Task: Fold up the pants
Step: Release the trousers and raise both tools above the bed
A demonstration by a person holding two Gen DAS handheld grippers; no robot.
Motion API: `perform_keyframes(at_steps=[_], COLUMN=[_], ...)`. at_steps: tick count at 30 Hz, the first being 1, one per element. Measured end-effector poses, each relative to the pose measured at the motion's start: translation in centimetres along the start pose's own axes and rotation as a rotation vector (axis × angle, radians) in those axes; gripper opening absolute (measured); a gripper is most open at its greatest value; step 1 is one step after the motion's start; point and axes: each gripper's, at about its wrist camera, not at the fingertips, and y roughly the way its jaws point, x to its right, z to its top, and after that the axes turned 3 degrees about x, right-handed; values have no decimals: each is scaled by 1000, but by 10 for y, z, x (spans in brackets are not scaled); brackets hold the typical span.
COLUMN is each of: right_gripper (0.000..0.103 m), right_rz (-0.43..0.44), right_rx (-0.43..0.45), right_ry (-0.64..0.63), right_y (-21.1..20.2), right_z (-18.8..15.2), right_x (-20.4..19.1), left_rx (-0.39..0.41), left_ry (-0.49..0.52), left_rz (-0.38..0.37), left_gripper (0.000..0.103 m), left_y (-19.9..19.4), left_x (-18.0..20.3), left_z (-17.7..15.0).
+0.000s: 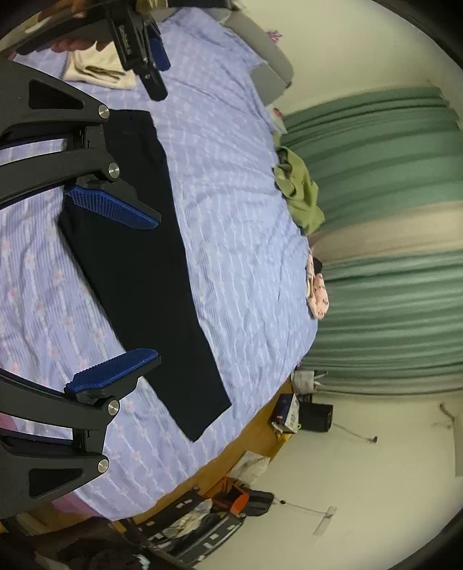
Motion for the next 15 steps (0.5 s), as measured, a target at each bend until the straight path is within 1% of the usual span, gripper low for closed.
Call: perform_keyframes(at_steps=[3, 7, 9, 12, 15], right_gripper=[71, 71, 71, 71, 71], right_rz=[18, 59, 88, 143, 178], right_rx=[-11, -21, -17, -40, -24], right_ry=[38, 40, 36, 22, 0], right_y=[0, 12, 17, 33, 45], right_z=[-4, -2, 1, 16, 27], right_x=[32, 82, 107, 155, 192], left_rx=[-8, 13, 27, 43, 59], left_ry=[-4, -21, -34, -70, -93], left_rz=[-2, 9, 35, 76, 120], left_gripper=[100, 101, 100, 101, 101], left_y=[0, 7, 11, 19, 33], left_x=[33, 85, 111, 152, 190], left_z=[-3, -10, -12, -12, -9])
